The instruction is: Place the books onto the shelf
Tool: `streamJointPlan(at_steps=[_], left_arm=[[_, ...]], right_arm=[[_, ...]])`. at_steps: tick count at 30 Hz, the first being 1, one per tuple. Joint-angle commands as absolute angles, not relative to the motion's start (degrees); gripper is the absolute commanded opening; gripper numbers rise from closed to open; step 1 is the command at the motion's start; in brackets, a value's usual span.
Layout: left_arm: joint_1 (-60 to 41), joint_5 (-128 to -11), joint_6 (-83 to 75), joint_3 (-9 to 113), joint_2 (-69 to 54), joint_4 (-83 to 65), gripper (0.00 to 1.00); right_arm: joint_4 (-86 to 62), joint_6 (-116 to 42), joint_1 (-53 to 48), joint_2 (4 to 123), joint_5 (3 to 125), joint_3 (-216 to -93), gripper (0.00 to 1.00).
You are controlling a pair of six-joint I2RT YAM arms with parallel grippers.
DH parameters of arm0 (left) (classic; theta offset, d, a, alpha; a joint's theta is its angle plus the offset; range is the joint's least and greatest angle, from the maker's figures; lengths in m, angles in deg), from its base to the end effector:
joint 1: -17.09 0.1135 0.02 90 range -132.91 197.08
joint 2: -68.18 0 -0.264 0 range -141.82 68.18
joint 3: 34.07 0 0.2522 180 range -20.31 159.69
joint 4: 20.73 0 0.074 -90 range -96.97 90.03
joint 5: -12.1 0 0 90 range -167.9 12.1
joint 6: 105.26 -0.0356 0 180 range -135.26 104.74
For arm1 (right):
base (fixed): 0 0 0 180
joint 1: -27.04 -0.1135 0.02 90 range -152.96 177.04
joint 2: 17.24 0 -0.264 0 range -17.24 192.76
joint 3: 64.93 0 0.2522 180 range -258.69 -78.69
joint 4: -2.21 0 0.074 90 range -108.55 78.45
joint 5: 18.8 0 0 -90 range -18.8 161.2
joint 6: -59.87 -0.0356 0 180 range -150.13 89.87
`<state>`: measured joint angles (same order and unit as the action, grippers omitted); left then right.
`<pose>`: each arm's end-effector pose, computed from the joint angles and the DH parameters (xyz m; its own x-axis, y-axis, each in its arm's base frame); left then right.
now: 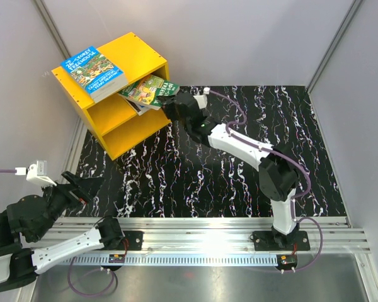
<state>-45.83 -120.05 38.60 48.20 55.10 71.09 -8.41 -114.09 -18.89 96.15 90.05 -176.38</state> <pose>-0.0037 0.0597 0.3704 -0.4087 -0.5159 -0.7529 0.0816 0.8010 -0.5931 0.3435 0.3383 0.3238 -0.4740 0.8635 -0.1726 0.1019 0.2485 0.9633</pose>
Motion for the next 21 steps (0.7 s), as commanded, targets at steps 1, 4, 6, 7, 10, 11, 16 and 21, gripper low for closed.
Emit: streamJointPlan(at_steps=[1, 4, 6, 7, 10, 11, 16, 21], left_arm=[[-45.9, -120.7, 38.9, 49.0, 55.7, 81.3, 0.99], [-45.9, -120.4, 38.4, 48.8, 55.7, 81.0, 0.99], [-45.9, -119.8, 38.1, 48.5, 55.7, 80.7, 0.99], [-45.9, -119.7, 38.1, 48.2, 55.8, 80.7, 0.99], [-45.9, -119.4, 38.4, 48.0, 56.3, 80.7, 0.99], [-45.9, -119.3, 38.6, 47.7, 56.5, 80.8, 0.99], [-45.9, -119.2, 38.8, 47.0, 57.5, 81.4, 0.99], [-45.9, -119.8, 38.5, 47.1, 57.6, 81.5, 0.99]], right_arm=[[-5.6, -118.5, -21.4, 94.5, 102.8, -178.9, 0.00], [-8.9, -120.0, -23.3, 96.1, 106.5, -182.1, 0.00], [-11.3, -121.1, -24.3, 96.9, 110.4, -183.8, 0.00], [-11.2, -122.2, -24.5, 98.1, 112.3, -185.2, 0.00], [-13.8, -123.0, -24.6, 100.6, 114.4, -188.2, 0.00], [-14.2, -123.4, -24.6, 101.4, 115.7, -189.2, 0.00], [-16.1, -122.3, -24.6, 106.5, 117.3, -196.1, 0.00], [-17.6, -121.9, -24.0, 110.7, 115.1, -202.3, 0.14]])
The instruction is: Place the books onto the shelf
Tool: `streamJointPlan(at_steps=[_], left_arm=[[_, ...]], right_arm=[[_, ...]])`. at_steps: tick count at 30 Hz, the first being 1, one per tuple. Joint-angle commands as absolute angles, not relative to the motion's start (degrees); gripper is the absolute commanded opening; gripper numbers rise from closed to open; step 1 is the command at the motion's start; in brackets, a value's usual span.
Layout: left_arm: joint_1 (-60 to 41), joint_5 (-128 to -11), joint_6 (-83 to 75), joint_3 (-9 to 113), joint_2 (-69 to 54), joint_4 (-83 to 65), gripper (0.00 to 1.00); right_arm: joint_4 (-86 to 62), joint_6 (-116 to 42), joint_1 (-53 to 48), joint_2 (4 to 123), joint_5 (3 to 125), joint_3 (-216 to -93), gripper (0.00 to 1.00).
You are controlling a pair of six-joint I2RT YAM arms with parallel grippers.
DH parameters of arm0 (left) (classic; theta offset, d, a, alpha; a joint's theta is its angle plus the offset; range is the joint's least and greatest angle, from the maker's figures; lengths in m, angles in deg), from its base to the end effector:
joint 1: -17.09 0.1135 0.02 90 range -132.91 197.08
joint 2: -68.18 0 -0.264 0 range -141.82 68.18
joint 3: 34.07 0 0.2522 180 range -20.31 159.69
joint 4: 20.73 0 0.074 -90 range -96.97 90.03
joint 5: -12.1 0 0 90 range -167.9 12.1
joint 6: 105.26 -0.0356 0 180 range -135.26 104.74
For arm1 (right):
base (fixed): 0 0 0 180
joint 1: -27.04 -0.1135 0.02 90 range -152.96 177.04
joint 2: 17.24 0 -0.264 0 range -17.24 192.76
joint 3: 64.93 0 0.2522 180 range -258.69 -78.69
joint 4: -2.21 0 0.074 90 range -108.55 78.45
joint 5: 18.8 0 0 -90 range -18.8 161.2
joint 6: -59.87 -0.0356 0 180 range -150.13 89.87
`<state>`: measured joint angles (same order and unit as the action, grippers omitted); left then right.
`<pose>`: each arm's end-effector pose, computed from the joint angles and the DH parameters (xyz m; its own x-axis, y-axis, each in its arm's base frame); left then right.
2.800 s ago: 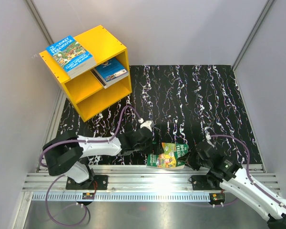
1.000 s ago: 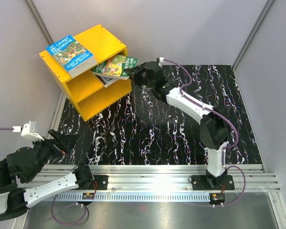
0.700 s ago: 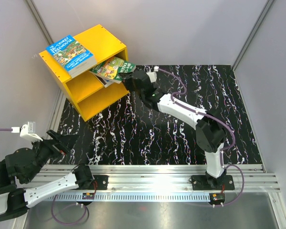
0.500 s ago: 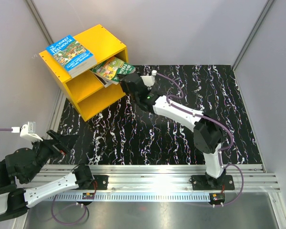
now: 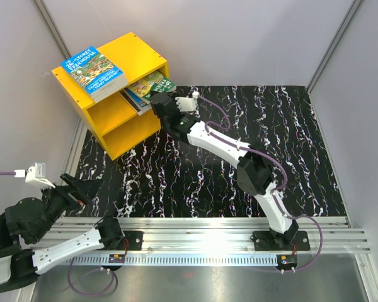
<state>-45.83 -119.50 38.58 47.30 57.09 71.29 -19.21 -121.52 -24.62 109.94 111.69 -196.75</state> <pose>-0.0065 0.0646 0.3644 -0.4104 -0.5236 -0.7466 0.0911 0.7911 -0.6048 0.3455 0.3995 0.3151 -0.2065 0.9646 -0.1642 0.1841 0.2031 0.9617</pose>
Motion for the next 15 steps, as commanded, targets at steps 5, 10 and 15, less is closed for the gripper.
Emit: streamJointPlan(at_steps=[5, 10, 15], left_arm=[[-45.9, -120.3, 38.4, 46.8, 57.8, 81.5, 0.99], [-45.9, -120.3, 38.4, 46.5, 58.5, 81.4, 0.99], [-45.9, -120.5, 38.7, 46.3, 59.0, 81.4, 0.99]], right_arm=[[-18.1, -119.4, -23.5, 113.7, 111.1, -207.1, 0.48], [-15.9, -117.6, -23.1, 111.7, 109.0, -204.3, 0.84], [-12.2, -115.6, -23.0, 109.2, 105.6, -200.2, 1.00]])
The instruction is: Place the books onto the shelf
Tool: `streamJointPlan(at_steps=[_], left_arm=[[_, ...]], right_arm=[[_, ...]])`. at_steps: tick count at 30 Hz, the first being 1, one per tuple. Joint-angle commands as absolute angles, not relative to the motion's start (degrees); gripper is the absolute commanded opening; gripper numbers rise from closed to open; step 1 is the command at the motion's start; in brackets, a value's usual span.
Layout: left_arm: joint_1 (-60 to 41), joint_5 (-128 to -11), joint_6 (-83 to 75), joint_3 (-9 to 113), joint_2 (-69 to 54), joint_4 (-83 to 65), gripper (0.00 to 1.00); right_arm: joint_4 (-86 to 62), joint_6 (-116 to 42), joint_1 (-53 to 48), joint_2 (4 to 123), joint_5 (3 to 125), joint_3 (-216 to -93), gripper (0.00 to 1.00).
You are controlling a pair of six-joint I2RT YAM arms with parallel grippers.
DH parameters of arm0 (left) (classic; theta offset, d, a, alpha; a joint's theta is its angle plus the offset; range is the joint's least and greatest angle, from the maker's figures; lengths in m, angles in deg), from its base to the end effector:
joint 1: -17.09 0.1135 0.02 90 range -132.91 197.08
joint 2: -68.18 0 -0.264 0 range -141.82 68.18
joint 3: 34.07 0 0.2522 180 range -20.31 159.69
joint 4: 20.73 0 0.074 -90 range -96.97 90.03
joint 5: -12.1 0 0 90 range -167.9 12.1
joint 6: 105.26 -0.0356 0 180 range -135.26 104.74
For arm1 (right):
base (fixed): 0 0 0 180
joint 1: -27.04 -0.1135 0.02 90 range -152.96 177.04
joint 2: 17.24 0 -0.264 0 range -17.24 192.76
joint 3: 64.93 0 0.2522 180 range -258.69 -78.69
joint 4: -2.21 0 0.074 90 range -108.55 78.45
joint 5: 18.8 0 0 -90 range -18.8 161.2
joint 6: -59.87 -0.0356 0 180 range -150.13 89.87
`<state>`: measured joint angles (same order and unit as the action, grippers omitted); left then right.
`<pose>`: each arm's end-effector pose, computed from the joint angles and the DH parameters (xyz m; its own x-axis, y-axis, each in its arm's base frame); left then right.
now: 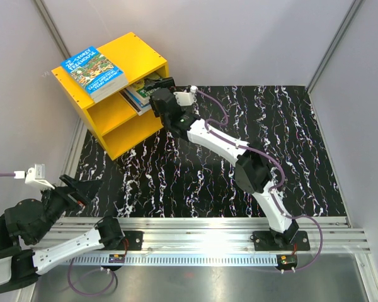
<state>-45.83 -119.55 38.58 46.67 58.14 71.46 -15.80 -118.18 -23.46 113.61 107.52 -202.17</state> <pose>-0.0076 0.0669 0.3607 -0.4083 -0.5267 -0.7456 0.0918 0.7889 -0.6076 0.3622 0.4063 0.3206 -0.2569 0.9543 -0.1526 0.1194 0.1880 0.9749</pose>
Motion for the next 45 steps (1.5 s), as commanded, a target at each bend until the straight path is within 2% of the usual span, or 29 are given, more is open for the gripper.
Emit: streamJointPlan(at_steps=[1, 7, 12, 23, 30, 37, 43, 45], left_arm=[[-45.9, -120.6, 38.7, 46.2, 59.0, 81.5, 0.99], [-45.9, -120.9, 38.9, 46.5, 58.6, 81.6, 0.99], [-45.9, -121.3, 39.0, 46.6, 56.9, 81.4, 0.99], [-45.9, -121.6, 37.8, 46.7, 52.9, 77.7, 0.99], [-45.9, -122.1, 35.2, 44.5, 47.4, 71.0, 0.99], [-45.9, -123.5, 29.9, 42.7, 37.7, 59.6, 0.99], [-45.3, -126.4, 22.8, 44.3, 25.6, 48.2, 0.99], [-42.0, -124.8, 18.2, 45.3, 21.2, 43.2, 0.99]], right_arm=[[-12.2, -115.0, -22.7, 108.6, 103.2, -199.7, 1.00], [-9.2, -111.2, -22.6, 106.3, 94.4, -197.8, 1.00], [-10.3, -110.1, -22.4, 102.5, 92.7, -193.0, 1.00], [-7.0, -107.3, -19.5, 90.4, 87.3, -174.4, 1.00], [-5.5, -90.7, -19.5, 77.8, 87.3, -158.0, 1.00], [-0.2, -69.5, -19.5, 60.0, 79.7, -143.2, 1.00], [0.3, -62.4, -19.5, 44.0, 73.0, -131.0, 1.00], [0.2, -62.3, -19.5, 38.1, 73.0, -126.4, 1.00]])
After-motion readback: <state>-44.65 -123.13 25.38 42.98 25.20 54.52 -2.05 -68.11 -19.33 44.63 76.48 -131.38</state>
